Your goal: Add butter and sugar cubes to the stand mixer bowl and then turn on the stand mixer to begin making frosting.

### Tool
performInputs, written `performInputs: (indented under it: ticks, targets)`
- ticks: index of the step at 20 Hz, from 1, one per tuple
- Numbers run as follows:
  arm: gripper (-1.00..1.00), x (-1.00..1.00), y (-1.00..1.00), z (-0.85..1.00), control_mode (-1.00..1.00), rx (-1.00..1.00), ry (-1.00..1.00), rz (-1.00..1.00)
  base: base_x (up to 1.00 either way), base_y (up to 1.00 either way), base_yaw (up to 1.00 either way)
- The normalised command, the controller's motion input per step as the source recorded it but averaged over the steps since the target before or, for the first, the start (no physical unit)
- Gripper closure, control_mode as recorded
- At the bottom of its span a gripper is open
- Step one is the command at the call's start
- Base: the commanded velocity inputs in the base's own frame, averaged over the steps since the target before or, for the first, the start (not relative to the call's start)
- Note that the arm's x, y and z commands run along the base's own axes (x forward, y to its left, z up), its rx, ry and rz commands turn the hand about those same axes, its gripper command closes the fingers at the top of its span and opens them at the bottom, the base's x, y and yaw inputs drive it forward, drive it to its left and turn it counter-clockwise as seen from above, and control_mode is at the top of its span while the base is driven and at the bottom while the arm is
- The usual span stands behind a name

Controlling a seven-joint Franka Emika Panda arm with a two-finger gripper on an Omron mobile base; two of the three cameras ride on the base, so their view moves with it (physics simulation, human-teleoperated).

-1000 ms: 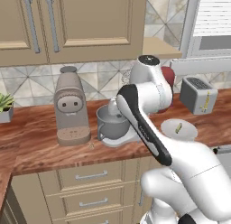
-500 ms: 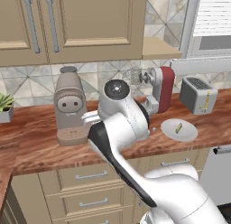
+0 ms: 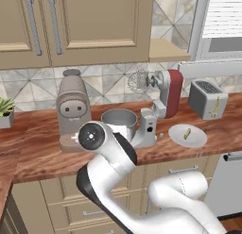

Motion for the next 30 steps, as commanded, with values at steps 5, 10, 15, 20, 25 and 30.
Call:
performInputs:
  ticks: [5, 10, 15, 20, 25, 30]
  targets:
    - [-1.00, 0.00, 0.13, -0.16, -1.00, 0.05, 0.10, -0.30, 0.00, 0.00, 0.00]
    - [-1.00, 0.00, 0.22, -0.24, -1.00, 0.04, 0.09, -0.37, 0.00, 0.00, 0.00]
    - [-1.00, -0.03, 0.00, -0.25, -1.00, 0.00, -0.04, -0.17, 0.00, 0.00, 0.00]
    - [-1.00, 0.00, 0.00, -0.28, -1.00, 0.02, -0.09, 0.00, 0.00, 0.00, 0.00]
    - [-1.00, 0.00, -0.14, -0.22, -1.00, 0.10, -0.03, 0.01, 0.00, 0.00, 0.00]
    - [-1.00, 0.02, -0.06, -0.31, -1.00, 0.08, -0.04, 0.01, 0.00, 0.00, 0.00]
